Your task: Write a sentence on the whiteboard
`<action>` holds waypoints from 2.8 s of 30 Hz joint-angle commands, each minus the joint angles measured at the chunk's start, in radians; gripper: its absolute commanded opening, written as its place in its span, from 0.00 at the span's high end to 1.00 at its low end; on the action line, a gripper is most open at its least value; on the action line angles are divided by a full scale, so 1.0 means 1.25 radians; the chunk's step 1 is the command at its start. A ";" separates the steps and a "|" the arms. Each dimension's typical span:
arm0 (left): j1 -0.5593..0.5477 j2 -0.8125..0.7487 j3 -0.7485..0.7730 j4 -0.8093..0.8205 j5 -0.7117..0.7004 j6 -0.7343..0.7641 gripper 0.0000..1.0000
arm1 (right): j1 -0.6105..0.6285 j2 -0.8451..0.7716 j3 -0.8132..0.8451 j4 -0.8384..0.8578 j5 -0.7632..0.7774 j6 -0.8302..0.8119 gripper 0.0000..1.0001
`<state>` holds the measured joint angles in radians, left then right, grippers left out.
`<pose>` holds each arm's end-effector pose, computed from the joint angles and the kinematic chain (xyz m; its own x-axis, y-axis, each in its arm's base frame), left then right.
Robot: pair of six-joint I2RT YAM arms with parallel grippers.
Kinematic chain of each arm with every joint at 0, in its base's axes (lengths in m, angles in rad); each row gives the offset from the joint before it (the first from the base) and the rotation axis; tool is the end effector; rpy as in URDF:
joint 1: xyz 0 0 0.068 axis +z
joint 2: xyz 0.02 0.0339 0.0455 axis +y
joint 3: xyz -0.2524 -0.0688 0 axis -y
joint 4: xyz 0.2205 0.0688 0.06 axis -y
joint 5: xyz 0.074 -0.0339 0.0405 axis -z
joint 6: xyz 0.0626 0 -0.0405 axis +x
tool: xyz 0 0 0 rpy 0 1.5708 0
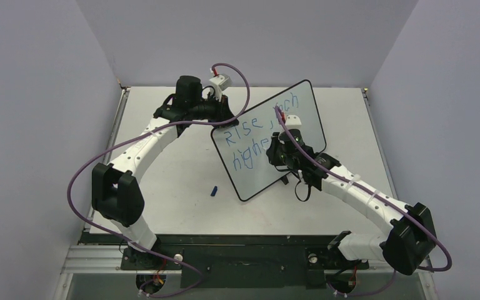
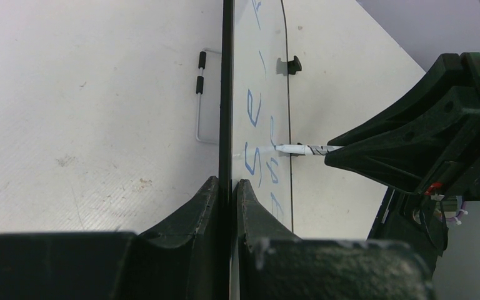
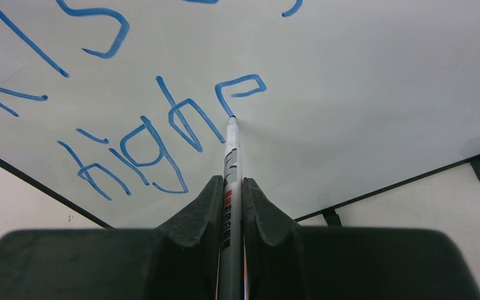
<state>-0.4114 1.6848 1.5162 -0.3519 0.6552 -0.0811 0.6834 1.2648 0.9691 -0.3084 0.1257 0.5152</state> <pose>0.3362 -0.1883 0.3249 -0.5193 0.1565 -0.8402 0.7620 0.5298 -0.3723 0.2255 0.1735 0.2700 -0.6525 0.0990 -0.7513 -0.2585 0.9029 0.3435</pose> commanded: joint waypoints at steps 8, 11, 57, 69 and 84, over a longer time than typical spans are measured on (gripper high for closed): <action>-0.001 -0.044 0.016 0.078 -0.009 0.051 1.00 | -0.014 -0.027 -0.044 -0.011 0.033 0.000 1.00; -0.001 -0.044 0.017 0.079 -0.009 0.050 1.00 | -0.031 -0.024 -0.033 -0.017 0.037 -0.013 1.00; -0.002 -0.035 0.019 0.077 -0.011 0.051 1.00 | -0.127 0.002 0.086 0.011 -0.050 -0.087 1.00; -0.002 -0.032 0.019 0.078 -0.011 0.050 1.00 | -0.139 0.037 0.087 0.031 -0.064 -0.086 1.00; -0.002 -0.032 0.021 0.076 -0.012 0.052 1.00 | -0.142 0.017 0.004 0.047 -0.069 -0.073 1.00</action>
<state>-0.4152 1.6848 1.5162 -0.3504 0.6495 -0.0822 0.5110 1.2934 1.0203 -0.2913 0.0444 0.4152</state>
